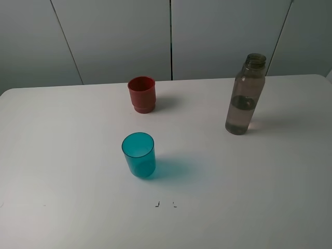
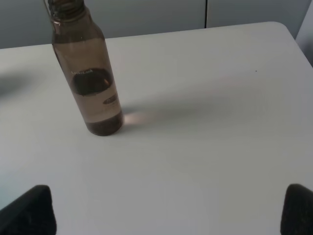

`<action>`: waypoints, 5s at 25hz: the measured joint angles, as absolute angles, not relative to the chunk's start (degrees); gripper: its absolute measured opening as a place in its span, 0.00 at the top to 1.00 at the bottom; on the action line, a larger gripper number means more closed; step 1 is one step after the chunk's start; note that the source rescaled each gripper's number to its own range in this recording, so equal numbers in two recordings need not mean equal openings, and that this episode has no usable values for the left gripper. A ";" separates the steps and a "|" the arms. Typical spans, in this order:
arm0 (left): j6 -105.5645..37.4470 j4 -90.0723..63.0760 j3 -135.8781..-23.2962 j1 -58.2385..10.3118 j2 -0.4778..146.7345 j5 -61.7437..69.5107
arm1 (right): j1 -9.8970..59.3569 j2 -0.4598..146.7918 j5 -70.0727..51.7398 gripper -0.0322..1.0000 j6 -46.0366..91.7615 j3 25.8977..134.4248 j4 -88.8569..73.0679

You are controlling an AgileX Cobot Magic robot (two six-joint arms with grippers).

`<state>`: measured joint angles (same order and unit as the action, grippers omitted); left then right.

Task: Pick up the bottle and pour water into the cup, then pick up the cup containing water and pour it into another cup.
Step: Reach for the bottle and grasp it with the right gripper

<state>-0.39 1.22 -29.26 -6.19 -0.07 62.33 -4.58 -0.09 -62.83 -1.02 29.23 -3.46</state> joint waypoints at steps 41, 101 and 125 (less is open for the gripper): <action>-0.39 1.22 -29.26 -6.19 -0.07 62.33 | -4.26 -0.09 -62.83 0.00 -1.02 29.23 -3.46; 0.00 1.22 -29.26 -6.19 -0.07 62.33 | 11.25 81.28 8.68 0.00 16.15 18.58 -13.18; 0.00 1.22 -29.26 -6.19 -0.07 62.33 | 11.25 102.65 50.15 0.00 -4.49 18.68 7.99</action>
